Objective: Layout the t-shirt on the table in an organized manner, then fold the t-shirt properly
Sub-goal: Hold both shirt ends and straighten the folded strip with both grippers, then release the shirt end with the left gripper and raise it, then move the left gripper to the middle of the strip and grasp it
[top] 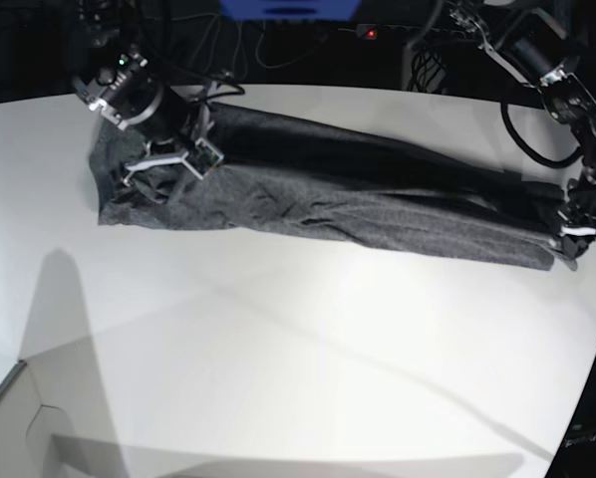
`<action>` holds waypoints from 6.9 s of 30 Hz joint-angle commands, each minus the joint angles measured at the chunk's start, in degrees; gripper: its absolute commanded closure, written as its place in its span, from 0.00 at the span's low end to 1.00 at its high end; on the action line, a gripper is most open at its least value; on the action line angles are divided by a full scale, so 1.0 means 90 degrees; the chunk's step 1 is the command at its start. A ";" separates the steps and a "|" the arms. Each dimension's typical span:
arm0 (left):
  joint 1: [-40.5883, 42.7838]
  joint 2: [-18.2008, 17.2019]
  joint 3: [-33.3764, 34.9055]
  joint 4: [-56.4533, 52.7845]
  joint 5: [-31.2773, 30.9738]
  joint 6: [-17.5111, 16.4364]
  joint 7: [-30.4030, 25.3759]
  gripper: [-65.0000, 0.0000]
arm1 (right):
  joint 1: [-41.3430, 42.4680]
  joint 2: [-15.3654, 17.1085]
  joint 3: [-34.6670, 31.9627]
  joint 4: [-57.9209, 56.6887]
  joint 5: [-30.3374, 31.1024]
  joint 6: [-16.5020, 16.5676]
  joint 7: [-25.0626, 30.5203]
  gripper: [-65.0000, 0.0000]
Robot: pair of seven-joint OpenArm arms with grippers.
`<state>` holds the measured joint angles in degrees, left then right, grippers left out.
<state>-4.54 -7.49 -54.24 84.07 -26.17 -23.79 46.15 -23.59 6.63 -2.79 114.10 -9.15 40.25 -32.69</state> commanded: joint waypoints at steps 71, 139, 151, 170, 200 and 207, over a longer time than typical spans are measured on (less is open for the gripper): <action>-0.0439 -0.0746 -0.0015 -0.1415 -0.0095 -0.0028 -0.0151 0.35 | -0.0030 -0.0273 -0.0584 -0.1362 0.0035 -0.0028 0.0814 1.00; -0.0302 -0.1840 0.1597 -0.3769 0.0315 -0.0790 -0.2349 1.00 | 0.0145 -0.0879 0.2083 0.0113 0.0054 -0.0028 0.0814 0.41; -0.0536 -0.2162 0.0991 -0.3398 0.0315 -0.0800 -0.2154 1.00 | -0.0177 -0.1055 0.2102 0.0054 0.0054 -0.0028 0.0814 0.41; 0.0499 -0.0013 0.1050 0.1906 0.0051 -0.0800 0.0220 1.00 | -0.0216 -0.1055 0.2112 0.0025 0.0064 -0.0028 0.0814 0.41; 0.1447 0.0260 0.4273 0.1692 0.0051 -0.0780 0.0230 0.99 | -0.0206 -0.1055 0.2092 0.0025 0.0064 -0.0028 0.0814 0.41; 0.1349 0.0280 0.4332 0.1692 0.0051 -0.0731 0.0279 0.77 | -0.0206 -0.1055 0.2092 0.0025 0.0064 -0.0028 0.0814 0.41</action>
<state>8.32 -4.73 -15.20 98.28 -24.64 -30.22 49.89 -25.58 -3.01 15.97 113.36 -9.19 40.25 -26.72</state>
